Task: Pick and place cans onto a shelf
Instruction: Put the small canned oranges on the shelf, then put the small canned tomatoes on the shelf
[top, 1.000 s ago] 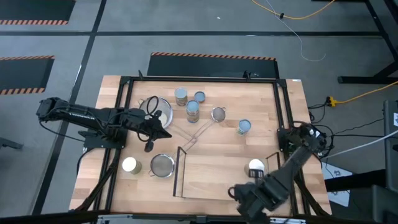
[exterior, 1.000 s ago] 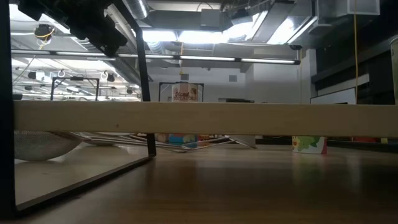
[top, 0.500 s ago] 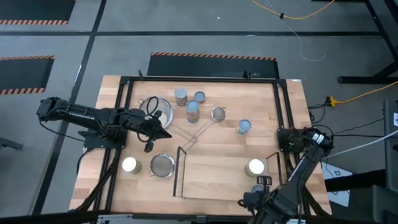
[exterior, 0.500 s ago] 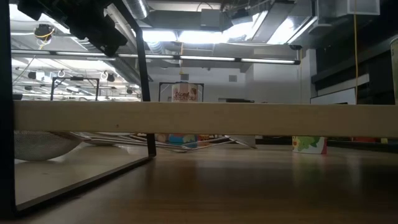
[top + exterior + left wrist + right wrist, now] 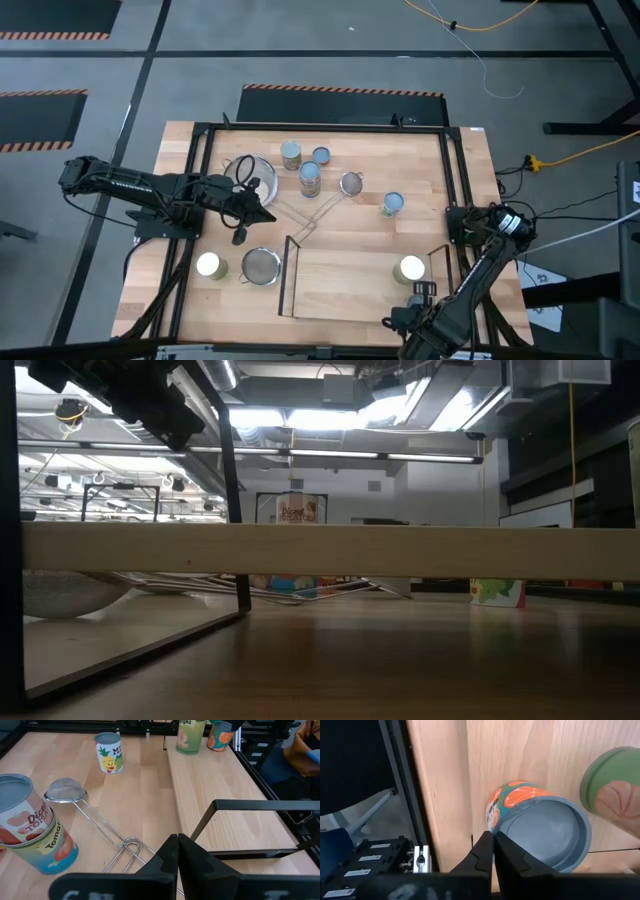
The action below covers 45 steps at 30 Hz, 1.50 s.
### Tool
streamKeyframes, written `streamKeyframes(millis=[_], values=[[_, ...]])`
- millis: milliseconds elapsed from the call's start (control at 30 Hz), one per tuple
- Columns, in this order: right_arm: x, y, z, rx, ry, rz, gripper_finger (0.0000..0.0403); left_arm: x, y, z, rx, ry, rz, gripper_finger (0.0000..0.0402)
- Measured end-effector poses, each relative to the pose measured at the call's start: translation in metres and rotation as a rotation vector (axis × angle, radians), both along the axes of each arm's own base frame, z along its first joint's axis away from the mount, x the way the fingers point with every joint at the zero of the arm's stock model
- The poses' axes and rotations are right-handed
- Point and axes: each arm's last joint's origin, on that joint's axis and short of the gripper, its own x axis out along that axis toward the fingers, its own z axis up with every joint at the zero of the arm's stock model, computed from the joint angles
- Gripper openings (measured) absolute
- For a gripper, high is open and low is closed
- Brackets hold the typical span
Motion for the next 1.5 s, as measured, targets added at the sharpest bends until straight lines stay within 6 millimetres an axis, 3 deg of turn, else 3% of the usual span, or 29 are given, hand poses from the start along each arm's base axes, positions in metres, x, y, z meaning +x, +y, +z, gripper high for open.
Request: streamKeyframes(millis=[767, 967, 1133, 1333, 1500], values=[[-0.002, -0.003, 0.000, -0.033, 0.028, 0.003, 0.0109, 0.000, 0.000, 0.000, 0.000, 0.000, 0.000, 0.0000], [-0.003, -0.003, 0.002, -0.025, 0.038, 0.005, 0.0113, 0.000, 0.000, 0.000, 0.000, 0.000, 0.000, 0.0000], [-0.002, -0.001, 0.021, 0.001, 0.046, -0.004, 0.0113, 0.000, 0.000, 0.000, 0.000, 0.000, 0.000, 0.0000], [-0.003, -0.003, 0.061, 0.021, 0.031, -0.001, 0.0113, 0.000, 0.000, 0.000, 0.000, 0.000, 0.000, 0.0000], [0.000, -0.003, 0.094, 0.073, -0.115, 0.070, 0.0113, 0.000, 0.000, 0.000, 0.000, -0.001, 0.000, 0.0000]])
